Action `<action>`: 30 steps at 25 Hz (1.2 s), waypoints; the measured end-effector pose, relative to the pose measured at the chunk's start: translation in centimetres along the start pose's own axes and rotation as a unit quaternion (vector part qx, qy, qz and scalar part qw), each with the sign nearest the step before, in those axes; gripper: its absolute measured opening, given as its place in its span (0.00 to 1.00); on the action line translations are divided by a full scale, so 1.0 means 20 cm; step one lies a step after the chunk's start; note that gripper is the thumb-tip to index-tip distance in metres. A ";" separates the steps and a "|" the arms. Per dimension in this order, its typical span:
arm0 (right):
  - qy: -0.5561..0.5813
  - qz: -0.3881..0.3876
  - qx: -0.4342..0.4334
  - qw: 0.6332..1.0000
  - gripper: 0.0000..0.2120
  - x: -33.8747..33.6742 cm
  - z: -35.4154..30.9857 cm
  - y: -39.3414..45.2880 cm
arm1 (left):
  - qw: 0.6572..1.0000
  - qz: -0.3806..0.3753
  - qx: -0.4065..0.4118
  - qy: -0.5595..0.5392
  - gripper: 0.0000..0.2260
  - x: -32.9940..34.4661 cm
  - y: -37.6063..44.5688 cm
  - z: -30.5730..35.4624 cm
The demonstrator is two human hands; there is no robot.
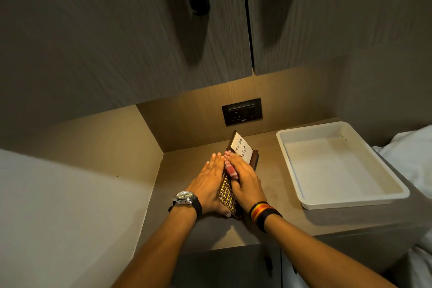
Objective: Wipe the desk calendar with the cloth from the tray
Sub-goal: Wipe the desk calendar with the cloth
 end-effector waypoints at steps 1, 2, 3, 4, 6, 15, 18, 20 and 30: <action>-0.020 -0.019 -0.017 0.999 0.27 0.00 0.04 -0.05 | 1.000 -0.002 -0.001 -0.002 0.70 0.00 0.00 0.00; -0.042 -0.030 -0.031 0.998 0.28 -0.02 0.08 -0.10 | 1.000 -0.004 -0.004 -0.003 0.70 0.01 0.00 0.00; -0.067 -0.032 -0.039 0.996 0.28 -0.06 0.10 -0.12 | 1.000 -0.003 -0.006 0.000 0.70 0.01 0.00 0.00; -0.089 -0.031 -0.045 0.995 0.26 -0.09 0.12 -0.09 | 1.000 -0.002 -0.007 0.001 0.70 0.01 0.00 0.00; -0.133 -0.021 -0.056 0.989 0.20 -0.14 0.11 0.01 | 1.000 -0.005 -0.005 -0.002 0.70 0.01 0.00 0.00; -0.261 -0.050 -0.054 0.962 0.29 -0.11 0.20 -0.12 | 1.000 -0.007 -0.007 0.007 0.71 0.00 0.00 0.02; -0.304 -0.033 -0.026 0.952 0.26 -0.13 0.17 0.01 | 1.000 -0.008 -0.010 0.008 0.71 0.00 0.00 0.02; -0.312 -0.035 -0.024 0.949 0.27 -0.11 0.18 -0.04 | 1.000 -0.003 -0.012 0.003 0.71 0.00 0.00 0.02; -0.308 -0.055 0.024 0.950 0.28 -0.12 0.20 -0.02 | 1.000 0.001 -0.019 0.000 0.70 0.01 0.00 0.00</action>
Point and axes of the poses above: each hand's wrist, its own y-axis towards the middle knuckle, its own x-axis out of the palm, z = x × y, the point moved 6 cm from there along y, towards the middle knuckle, and after that the axes turned 6 degrees about x, right-handed, at the moved point
